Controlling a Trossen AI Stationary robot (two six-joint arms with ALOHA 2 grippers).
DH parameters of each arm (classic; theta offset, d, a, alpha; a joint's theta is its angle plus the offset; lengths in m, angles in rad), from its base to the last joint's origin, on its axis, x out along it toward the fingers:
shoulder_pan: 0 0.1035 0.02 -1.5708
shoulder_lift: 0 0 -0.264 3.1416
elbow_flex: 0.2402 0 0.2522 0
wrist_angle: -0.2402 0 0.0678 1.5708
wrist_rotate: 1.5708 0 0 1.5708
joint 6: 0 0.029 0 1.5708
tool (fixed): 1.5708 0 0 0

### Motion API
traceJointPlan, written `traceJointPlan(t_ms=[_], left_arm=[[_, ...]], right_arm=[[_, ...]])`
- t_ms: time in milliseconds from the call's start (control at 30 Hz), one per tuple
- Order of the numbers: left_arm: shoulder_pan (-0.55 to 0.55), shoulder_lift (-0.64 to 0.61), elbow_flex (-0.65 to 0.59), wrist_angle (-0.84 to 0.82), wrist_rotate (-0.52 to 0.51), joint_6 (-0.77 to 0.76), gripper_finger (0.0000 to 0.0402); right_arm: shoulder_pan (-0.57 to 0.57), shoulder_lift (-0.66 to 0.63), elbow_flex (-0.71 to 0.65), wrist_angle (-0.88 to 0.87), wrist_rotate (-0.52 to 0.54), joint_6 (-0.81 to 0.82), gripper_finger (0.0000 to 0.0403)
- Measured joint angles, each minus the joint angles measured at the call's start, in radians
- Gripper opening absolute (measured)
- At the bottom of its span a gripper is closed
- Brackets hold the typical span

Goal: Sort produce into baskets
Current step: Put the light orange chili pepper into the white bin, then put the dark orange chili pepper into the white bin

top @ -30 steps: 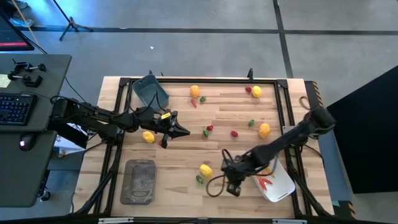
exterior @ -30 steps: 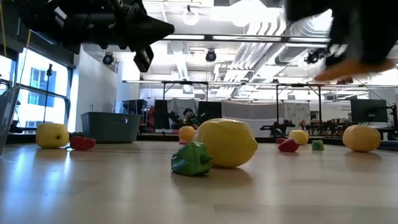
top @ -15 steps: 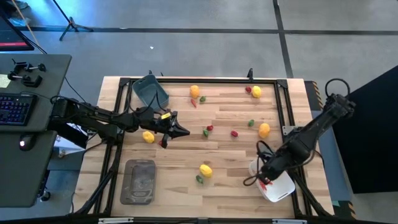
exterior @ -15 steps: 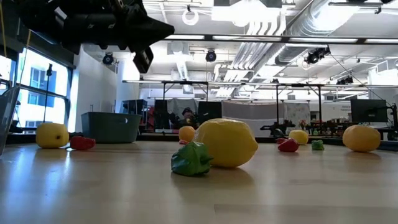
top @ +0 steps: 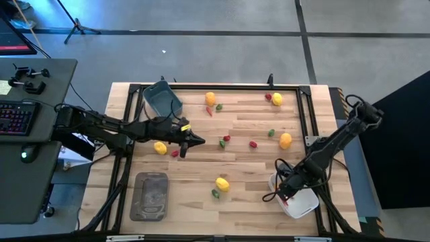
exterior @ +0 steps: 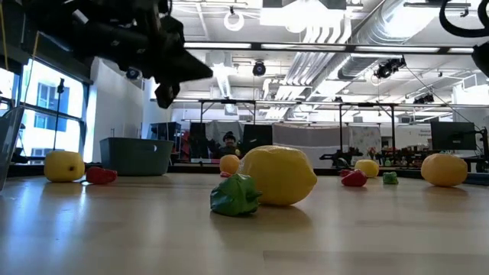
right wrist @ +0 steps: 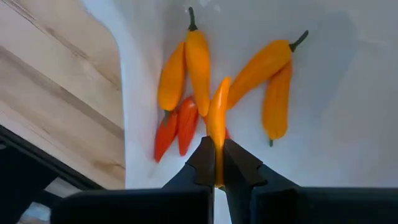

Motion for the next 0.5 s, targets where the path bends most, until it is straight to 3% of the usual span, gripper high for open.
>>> traceJointPlan(t_ms=[167, 300, 400, 500], left_arm=[[0.037, 0.001, 0.111, -0.307, -0.123, 0.068, 0.0000], [0.097, 0.017, 0.194, -0.511, -0.232, 0.059, 0.0001], [0.154, 0.042, 0.243, -0.603, -0.223, 0.080, 0.0001], [0.219, 0.073, 0.298, -0.668, -0.142, 0.181, 0.0001]], right_arm=[[0.000, 0.000, -0.009, -0.024, -0.001, -0.026, 0.0021], [0.000, 0.000, -0.007, -0.027, -0.011, -0.074, 0.0065], [0.000, 0.000, -0.006, -0.005, -0.010, -0.103, 0.0103], [0.000, 0.000, -0.006, 0.004, -0.010, -0.120, 0.0132]])
